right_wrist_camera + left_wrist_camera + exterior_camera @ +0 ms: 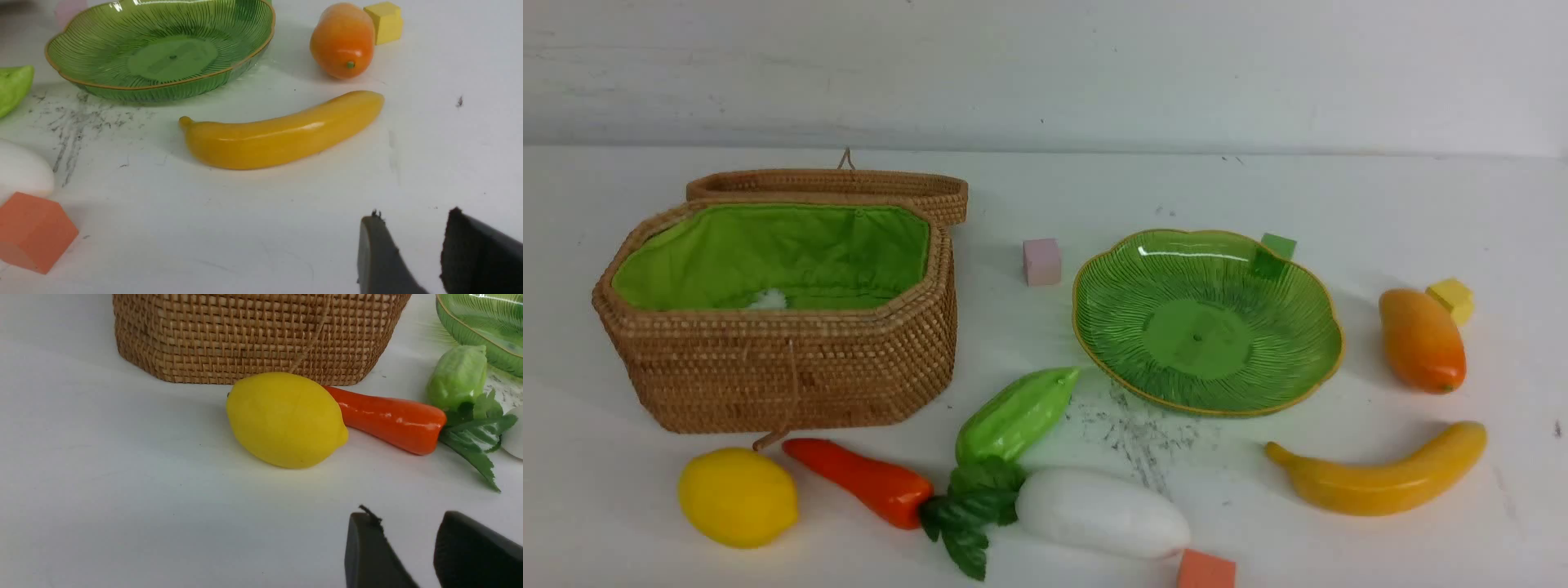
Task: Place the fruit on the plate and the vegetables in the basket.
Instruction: Grab a lemon with your left arm and place it on the plate on the right
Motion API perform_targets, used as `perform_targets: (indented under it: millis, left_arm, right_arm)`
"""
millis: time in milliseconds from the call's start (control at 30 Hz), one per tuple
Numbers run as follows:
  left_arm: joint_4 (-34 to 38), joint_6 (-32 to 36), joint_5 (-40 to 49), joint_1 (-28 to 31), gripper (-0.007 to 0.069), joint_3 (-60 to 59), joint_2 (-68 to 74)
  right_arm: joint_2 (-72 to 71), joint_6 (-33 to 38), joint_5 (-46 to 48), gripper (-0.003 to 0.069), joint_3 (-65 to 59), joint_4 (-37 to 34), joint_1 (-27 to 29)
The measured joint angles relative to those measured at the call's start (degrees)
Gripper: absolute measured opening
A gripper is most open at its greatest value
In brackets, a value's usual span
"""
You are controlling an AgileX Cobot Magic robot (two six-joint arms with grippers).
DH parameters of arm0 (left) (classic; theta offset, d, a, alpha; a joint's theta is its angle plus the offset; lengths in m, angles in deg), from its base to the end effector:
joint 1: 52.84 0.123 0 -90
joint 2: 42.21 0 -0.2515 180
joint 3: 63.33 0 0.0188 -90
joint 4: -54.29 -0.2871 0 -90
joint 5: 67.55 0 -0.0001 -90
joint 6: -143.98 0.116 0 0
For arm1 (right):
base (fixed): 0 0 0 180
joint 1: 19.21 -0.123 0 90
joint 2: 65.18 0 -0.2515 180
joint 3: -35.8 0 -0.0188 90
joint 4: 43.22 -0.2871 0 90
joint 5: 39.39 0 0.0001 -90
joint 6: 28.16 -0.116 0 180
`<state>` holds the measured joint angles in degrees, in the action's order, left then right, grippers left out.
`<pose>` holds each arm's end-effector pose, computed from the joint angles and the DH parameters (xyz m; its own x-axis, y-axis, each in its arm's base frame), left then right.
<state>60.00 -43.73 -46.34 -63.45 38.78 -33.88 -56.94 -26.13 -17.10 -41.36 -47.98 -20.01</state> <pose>0.1437 -0.0312 0.1625 -0.3344 -0.1667 -0.9276 0.1461 0.9632 -0.2258 0.1462 0.0057 0.1656 -0.3042 0.0372 -0.9519 -0.0314 0.9983 0.0490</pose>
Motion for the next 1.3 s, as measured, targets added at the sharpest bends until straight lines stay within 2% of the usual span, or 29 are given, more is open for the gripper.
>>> perform_targets:
  millis: [833, 900, 1133, 1300]
  left_arm:
    - [0.0, 0.0, -0.2, 0.0, 0.0239, 0.0, 0.0]
    - [1.6, -1.3, -1.9, 0.0, 0.0239, 0.0, 0.0]
    - [19.2, -11.3, -9.5, 0.0, 0.0239, 0.0, 0.0]
    - [28.1, -13.1, -15.8, 0.0, 0.0239, 0.0, 0.0]
  right_arm:
    - [0.0, 0.0, 0.0, 0.0241, 0.0, 0.0, 0.0]
    - [0.0, 0.0, 0.0, 0.0241, 0.0, 0.0, 0.0]
    - [0.0, 0.0, 0.0, 0.0241, 0.0, 0.0, 0.0]
    - [0.0, 0.0, 0.0, 0.0241, 0.0, 0.0, 0.0]
